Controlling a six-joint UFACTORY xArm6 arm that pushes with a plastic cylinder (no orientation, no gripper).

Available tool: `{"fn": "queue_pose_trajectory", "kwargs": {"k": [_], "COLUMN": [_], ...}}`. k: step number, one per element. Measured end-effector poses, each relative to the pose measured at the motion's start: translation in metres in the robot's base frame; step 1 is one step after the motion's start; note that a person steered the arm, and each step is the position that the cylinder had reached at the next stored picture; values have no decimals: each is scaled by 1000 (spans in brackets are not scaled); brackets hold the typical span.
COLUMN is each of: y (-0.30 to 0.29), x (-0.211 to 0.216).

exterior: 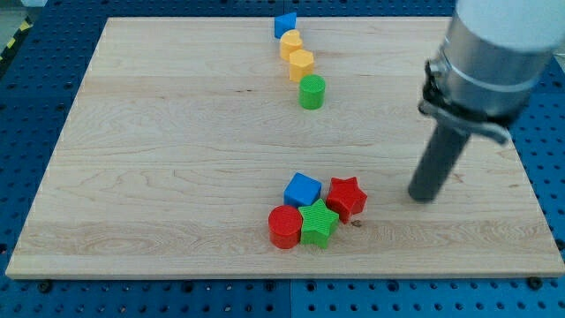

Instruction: Push red star to the line of blocks

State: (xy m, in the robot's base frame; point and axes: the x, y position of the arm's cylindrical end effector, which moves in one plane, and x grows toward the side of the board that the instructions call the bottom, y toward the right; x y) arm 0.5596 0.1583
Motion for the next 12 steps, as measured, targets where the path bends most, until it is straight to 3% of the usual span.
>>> {"fn": "queue_pose_trajectory", "kwargs": {"k": [1,2,3,8,12], "y": [-30,-82,-98,-61,-102], "x": [56,49,27,-55,-58]}}
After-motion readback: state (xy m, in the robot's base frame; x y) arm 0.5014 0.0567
